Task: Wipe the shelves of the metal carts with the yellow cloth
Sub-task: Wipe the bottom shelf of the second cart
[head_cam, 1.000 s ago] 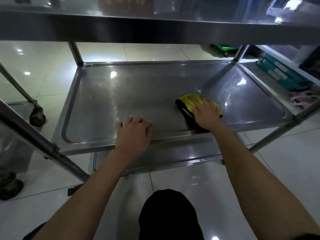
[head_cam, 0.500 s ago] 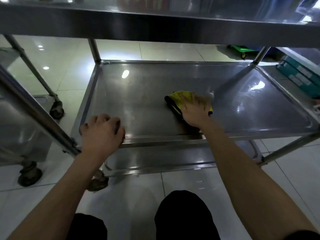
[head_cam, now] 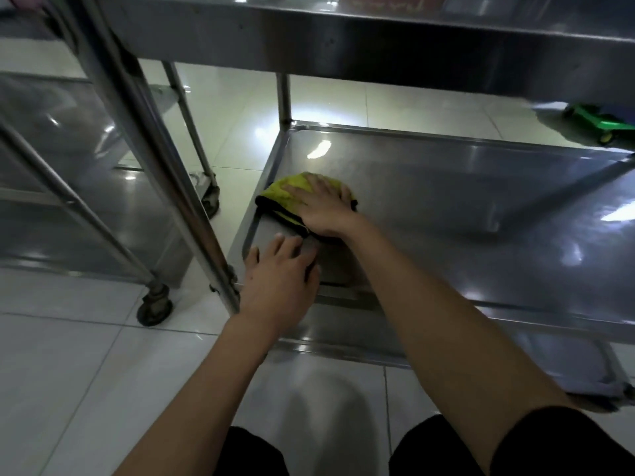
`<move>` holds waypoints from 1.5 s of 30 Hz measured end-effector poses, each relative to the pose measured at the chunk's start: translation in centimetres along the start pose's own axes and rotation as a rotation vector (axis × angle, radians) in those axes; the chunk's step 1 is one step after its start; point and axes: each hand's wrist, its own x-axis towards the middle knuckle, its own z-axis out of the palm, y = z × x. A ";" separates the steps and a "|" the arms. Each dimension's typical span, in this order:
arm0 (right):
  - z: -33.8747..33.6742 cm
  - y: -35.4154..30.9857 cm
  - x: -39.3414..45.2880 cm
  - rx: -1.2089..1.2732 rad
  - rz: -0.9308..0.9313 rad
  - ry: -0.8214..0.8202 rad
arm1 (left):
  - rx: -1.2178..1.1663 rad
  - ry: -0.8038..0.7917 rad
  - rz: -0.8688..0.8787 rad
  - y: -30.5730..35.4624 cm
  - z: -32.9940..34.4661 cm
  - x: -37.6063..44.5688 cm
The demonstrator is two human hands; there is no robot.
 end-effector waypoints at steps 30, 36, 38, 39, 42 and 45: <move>-3.2 18.9 -16.8 -0.029 0.376 0.225 | -0.088 -0.089 0.261 12.9 0.4 -0.9; -2.2 18.0 -20.5 -0.076 0.390 0.250 | -0.065 -0.012 0.244 13.4 2.0 -1.1; -1.6 17.3 -21.3 -0.057 0.434 0.230 | -0.099 -0.005 0.239 13.3 2.0 -0.8; -1.3 16.7 -21.6 -0.055 0.439 0.229 | -0.117 -0.005 0.237 13.2 1.9 -0.6; -0.5 14.8 -22.3 -0.047 0.429 0.244 | -0.153 -0.008 0.239 12.2 1.9 0.0; 0.0 13.3 -21.9 -0.024 0.436 0.240 | -0.158 0.001 0.240 11.2 1.8 0.8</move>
